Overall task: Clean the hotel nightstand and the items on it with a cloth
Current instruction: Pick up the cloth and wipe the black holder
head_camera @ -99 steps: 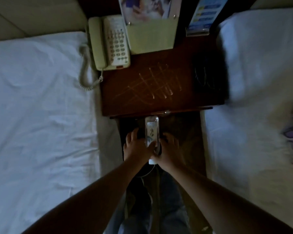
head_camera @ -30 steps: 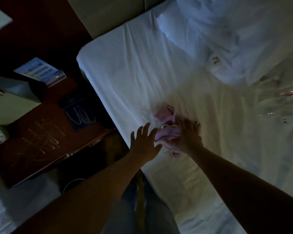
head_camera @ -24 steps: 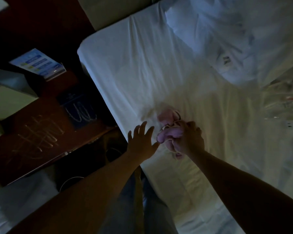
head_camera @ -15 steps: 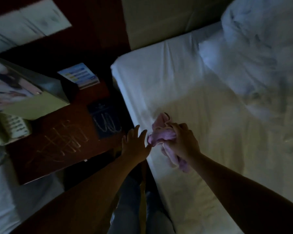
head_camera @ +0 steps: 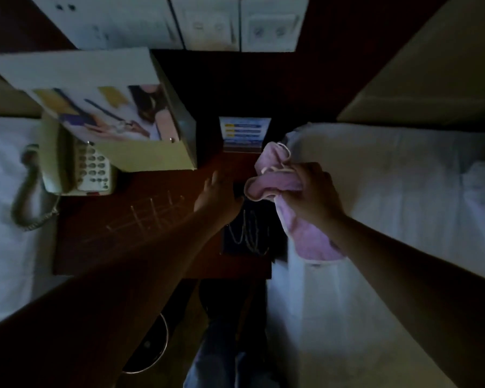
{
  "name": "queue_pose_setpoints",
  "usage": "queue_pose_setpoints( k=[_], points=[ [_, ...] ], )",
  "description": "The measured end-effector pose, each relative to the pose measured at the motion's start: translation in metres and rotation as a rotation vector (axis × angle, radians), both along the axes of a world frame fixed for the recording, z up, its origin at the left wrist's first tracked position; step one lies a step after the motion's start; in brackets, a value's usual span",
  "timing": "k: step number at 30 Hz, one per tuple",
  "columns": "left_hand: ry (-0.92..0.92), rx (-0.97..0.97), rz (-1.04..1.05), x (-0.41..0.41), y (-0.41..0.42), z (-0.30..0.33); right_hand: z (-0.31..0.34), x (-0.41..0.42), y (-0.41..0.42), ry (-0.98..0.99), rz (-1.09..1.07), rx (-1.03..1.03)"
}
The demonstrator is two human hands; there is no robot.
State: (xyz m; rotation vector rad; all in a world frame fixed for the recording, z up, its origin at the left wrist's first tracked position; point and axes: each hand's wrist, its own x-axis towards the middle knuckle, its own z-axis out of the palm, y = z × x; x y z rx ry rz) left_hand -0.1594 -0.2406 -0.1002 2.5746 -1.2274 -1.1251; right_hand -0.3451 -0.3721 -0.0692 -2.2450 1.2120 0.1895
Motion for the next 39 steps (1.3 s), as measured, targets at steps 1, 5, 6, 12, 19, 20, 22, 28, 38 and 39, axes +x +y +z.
queue_pose_setpoints(
  k=[1,5,6,12,19,20,22,28,38,39],
  points=[
    [0.004,0.001,-0.033,0.005,-0.006,-0.003,-0.007,0.008,-0.002,-0.001,0.034,0.001],
    [-0.073,0.003,-0.214,0.018,-0.013,-0.025,-0.034,0.034,0.005,0.075,0.084,0.004],
    [-0.092,0.004,-0.237,0.018,-0.013,-0.029,-0.040,0.039,0.007,0.108,0.082,-0.011],
    [-0.164,0.027,-0.304,0.017,-0.016,-0.046,-0.062,0.042,0.009,0.133,0.120,-0.080],
    [-0.056,0.069,-0.228,0.018,-0.018,-0.049,-0.078,0.033,0.014,-0.062,0.124,-0.124],
    [-0.034,0.070,-0.202,0.014,-0.014,-0.048,-0.080,0.032,0.014,-0.098,0.140,-0.113],
    [0.000,0.015,-0.113,0.002,-0.002,-0.043,-0.075,0.030,0.018,-0.165,0.206,-0.109],
    [0.043,-0.237,0.296,-0.050,0.063,-0.020,-0.028,-0.001,0.046,-0.497,0.298,-0.066],
    [0.792,-0.771,0.881,-0.220,0.136,0.147,0.183,-0.114,0.064,-0.514,0.559,-0.515],
    [0.820,-0.796,0.865,-0.234,0.136,0.151,0.189,-0.119,0.072,-0.465,0.597,-0.565]
  ],
)
